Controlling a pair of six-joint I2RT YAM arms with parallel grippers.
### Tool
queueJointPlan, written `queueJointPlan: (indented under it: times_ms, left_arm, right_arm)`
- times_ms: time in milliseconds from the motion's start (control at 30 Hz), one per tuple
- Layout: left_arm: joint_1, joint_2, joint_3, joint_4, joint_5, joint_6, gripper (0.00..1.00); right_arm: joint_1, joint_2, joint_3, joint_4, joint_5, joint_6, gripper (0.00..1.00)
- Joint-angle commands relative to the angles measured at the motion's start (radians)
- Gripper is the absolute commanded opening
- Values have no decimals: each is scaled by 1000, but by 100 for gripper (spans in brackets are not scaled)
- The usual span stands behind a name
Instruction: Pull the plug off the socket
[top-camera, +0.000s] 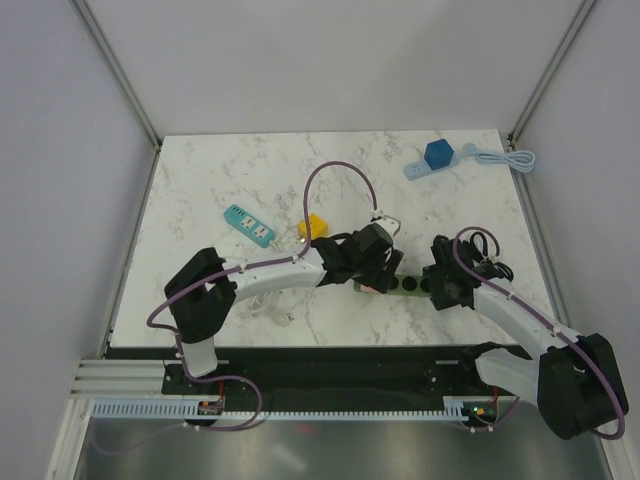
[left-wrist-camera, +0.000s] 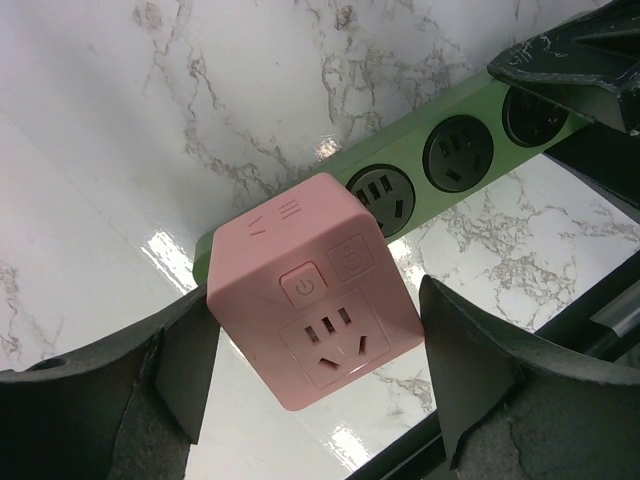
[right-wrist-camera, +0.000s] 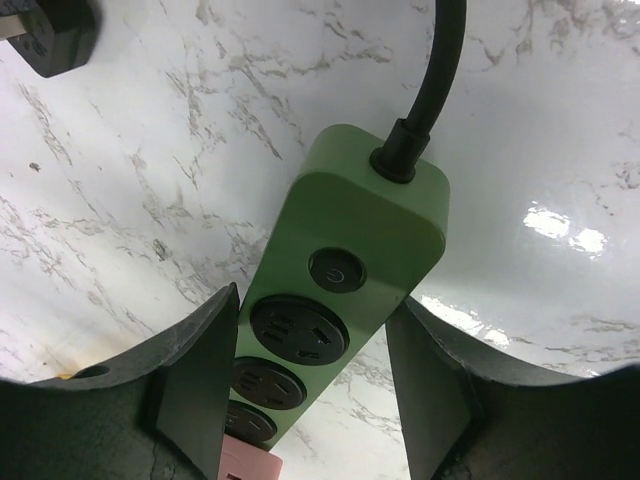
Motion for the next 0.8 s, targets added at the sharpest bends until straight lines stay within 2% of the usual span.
queueJointPlan:
  times_ms: [0, 233, 333, 433, 600, 633, 667, 733, 767]
  left_arm:
    - [-43, -80, 38, 66, 49, -2, 2]
    - [-81, -111, 6, 167, 80, -9, 2]
    - [-83, -129, -5, 169, 72, -10, 2]
    - [-83, -166, -34, 182, 30, 13, 2]
    - [-83, -177, -53, 207, -17, 122, 2]
    - [-81, -171, -53, 207, -41, 131, 2]
    - [-81, -168, -53, 207, -50, 143, 2]
    - [-77, -159, -51, 207, -67, 152, 2]
    - [-77, -156, -50, 202, -67, 152, 2]
  right_arm:
    - [7, -8, 11, 27, 127, -58, 0]
    - [24, 57, 10, 51, 242, -43, 0]
    - [26, 78, 37, 50, 236, -82, 0]
    - [32, 32, 27, 51, 237, -116, 0]
    - [32, -60, 37, 102, 156, -348, 0]
    - [32, -98, 39, 102, 139, -398, 5]
    - [32, -115, 44, 100, 125, -433, 24]
    - [32, -163, 65, 79, 99, -489, 41]
    - [32, -177, 76, 71, 98, -538, 41]
